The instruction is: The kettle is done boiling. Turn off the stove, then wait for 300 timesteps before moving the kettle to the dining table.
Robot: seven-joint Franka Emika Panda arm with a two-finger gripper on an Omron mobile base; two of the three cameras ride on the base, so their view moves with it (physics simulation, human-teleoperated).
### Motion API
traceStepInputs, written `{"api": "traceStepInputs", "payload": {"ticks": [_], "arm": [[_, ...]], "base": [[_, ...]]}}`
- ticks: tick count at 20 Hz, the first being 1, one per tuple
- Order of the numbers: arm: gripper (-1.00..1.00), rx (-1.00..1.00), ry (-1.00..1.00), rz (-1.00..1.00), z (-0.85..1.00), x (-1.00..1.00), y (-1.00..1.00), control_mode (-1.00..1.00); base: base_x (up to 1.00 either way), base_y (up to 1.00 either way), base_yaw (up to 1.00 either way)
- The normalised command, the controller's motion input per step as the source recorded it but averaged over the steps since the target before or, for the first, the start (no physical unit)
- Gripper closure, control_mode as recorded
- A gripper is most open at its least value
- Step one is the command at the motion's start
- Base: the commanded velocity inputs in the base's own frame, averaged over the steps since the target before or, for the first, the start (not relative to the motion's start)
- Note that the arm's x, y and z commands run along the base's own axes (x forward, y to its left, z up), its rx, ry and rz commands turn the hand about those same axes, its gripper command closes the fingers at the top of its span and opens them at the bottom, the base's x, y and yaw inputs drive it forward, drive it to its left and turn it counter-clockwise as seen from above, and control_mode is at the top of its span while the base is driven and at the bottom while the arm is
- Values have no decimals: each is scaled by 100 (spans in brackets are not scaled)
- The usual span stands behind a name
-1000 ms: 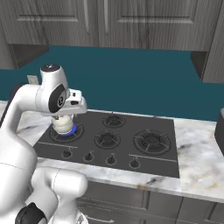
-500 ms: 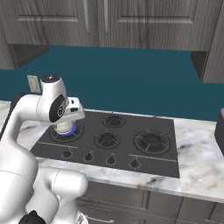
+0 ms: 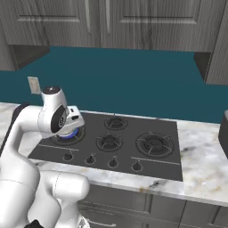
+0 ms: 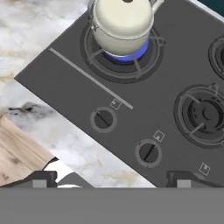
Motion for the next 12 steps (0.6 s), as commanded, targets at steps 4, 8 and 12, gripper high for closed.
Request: {"api": "traceStepInputs", "payload": {"ticks": [4, 8, 12], "arm": [[-100, -4, 0, 13, -32, -2, 13, -100], [-100, -3, 0, 12, -32, -1, 13, -100], [-100, -2, 1, 12, -29, -2, 13, -100]], "base": [[0, 0, 0], [0, 0, 0], [0, 0, 0]]}}
